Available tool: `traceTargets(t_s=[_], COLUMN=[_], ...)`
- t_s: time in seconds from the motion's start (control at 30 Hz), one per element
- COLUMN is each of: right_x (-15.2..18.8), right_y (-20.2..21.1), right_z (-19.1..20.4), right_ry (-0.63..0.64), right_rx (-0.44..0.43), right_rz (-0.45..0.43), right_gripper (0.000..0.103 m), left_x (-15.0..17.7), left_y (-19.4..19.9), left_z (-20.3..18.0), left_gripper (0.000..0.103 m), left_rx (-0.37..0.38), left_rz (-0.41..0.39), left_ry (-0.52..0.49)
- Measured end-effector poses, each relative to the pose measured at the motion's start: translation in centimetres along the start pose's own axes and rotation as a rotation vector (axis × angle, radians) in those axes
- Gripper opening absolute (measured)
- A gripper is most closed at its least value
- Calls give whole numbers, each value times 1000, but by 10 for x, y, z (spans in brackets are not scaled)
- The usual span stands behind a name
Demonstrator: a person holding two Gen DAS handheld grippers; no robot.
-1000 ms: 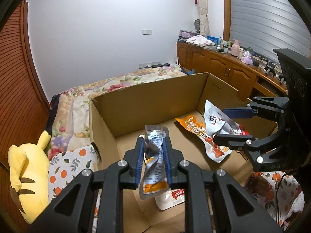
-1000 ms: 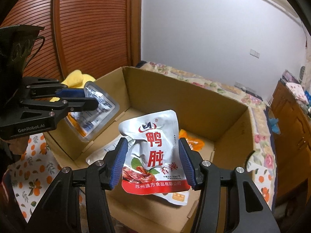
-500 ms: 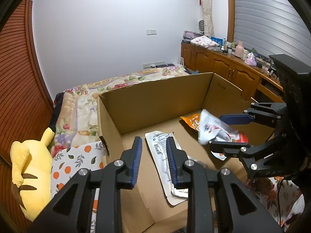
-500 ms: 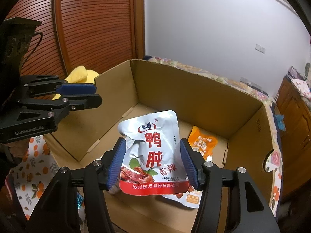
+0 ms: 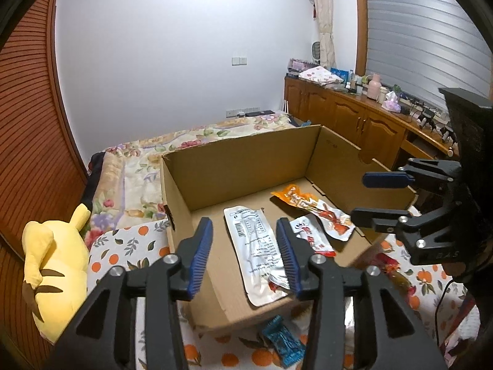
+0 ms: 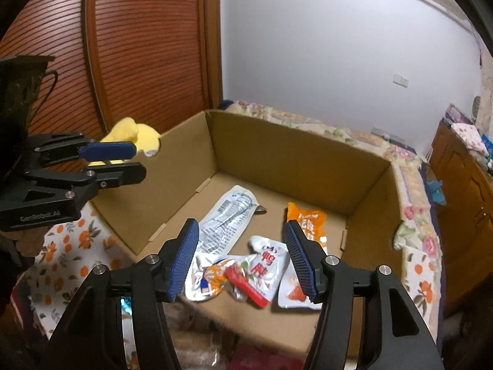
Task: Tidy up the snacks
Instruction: 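Move the right gripper to the pink sausage bag while the left gripper approaches the blue candy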
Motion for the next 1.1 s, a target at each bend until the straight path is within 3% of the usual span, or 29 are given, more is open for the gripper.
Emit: traceTargets(t_s=[0.27, 0.4, 0.8, 1.1], right_x=[29, 46, 102, 142], right_y=[39, 49, 59, 25], right_z=[13, 16, 8, -6], right_ry=[-1, -13, -79, -146], right_rx=[34, 42, 56, 41], right_rz=[-36, -40, -1, 82], right_gripper=[59, 59, 59, 59], left_x=[25, 39, 88, 118], left_y=[27, 32, 18, -21], left_z=[-15, -21, -52, -53], left_gripper=[50, 71, 71, 71], left_rx=[15, 22, 51, 39], left_rz=[-26, -30, 36, 133], left_ry=[-1, 0, -27, -1])
Point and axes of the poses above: each gripper's, at about its wrist camera, not at the fingertips, and y roughly against the way its jaws point, z to its left, x to its underside, the point moved 5 cm from there along -y, roughly the way its jaws point, and after that the axes turned 11 degrees about z, right-handed, at the moved point
